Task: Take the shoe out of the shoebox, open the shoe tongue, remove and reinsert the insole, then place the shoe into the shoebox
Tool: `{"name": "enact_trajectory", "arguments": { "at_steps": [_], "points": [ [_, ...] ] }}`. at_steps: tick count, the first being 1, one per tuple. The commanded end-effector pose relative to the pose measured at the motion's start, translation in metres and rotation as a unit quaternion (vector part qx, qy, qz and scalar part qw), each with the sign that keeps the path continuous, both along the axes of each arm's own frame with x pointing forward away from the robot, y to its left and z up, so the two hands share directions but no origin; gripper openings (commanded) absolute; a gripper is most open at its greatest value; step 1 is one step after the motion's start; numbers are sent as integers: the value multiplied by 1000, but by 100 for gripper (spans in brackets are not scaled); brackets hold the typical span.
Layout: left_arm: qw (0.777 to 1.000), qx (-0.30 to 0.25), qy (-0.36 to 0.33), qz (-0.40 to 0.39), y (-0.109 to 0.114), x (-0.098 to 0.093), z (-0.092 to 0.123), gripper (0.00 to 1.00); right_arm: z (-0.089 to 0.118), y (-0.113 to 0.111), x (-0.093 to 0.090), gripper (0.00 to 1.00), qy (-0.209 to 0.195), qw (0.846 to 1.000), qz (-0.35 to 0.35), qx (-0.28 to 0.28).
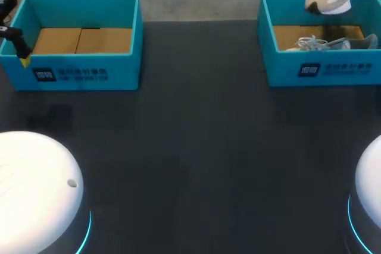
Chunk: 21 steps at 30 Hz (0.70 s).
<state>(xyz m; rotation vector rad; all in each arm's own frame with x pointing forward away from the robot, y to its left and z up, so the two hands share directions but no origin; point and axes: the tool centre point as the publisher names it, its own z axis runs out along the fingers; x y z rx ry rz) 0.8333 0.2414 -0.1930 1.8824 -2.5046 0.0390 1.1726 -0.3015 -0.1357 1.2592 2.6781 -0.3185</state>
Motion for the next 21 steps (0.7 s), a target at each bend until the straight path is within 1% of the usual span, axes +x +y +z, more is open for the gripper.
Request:
{"name": "enact_trajectory", "arguments": {
  "at_steps": [1,7,16,21],
  "points": [
    [1000,1,1,0,0,0,1,100,6,-5,-4,0,6,1000,-17,11],
    [1000,1,1,0,0,0,1,100,3,-10,-13,0,-3,998,-54,19],
    [1000,1,1,0,0,0,1,100,0,-21,-27,0,-13,992,-123,27],
    [1000,1,1,0,0,0,1,100,-3,-21,-33,0,-20,982,-185,29]
  ]
}}
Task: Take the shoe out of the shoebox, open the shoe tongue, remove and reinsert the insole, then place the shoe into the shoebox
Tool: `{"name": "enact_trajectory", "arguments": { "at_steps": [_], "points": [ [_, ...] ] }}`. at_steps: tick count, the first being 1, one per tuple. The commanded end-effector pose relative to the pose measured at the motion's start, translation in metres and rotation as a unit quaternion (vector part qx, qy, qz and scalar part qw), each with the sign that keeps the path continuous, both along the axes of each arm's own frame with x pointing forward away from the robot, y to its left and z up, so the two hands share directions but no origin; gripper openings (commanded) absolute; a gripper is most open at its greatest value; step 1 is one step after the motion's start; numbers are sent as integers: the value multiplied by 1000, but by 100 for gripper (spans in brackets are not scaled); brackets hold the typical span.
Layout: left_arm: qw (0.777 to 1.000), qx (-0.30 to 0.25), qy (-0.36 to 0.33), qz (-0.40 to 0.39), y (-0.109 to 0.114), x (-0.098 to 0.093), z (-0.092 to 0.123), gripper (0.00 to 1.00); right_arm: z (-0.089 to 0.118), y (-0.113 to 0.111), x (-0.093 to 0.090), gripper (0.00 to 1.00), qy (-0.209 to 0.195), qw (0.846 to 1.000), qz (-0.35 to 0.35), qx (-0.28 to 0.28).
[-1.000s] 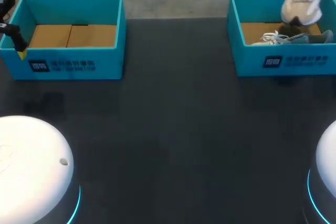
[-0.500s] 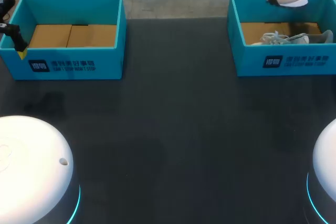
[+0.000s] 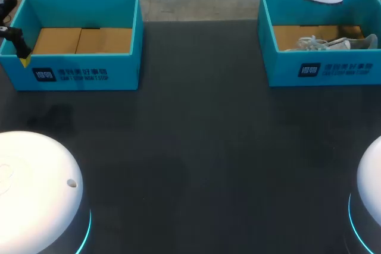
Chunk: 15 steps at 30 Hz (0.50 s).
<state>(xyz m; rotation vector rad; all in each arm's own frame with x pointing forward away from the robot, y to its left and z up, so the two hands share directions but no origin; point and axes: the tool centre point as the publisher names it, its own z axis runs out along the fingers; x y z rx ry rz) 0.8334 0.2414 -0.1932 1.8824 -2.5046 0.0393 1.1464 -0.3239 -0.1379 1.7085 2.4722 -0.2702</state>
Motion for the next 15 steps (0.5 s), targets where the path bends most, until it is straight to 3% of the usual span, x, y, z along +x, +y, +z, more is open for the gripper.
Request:
{"name": "enact_trajectory", "arguments": {
  "at_steps": [1,15],
  "points": [
    [1000,1,1,0,0,0,1,100,-1,1,-7,0,-10,999,-34,0],
    [1000,1,1,0,0,0,1,100,-16,-3,-13,0,-11,990,-142,-7]
  ]
}}
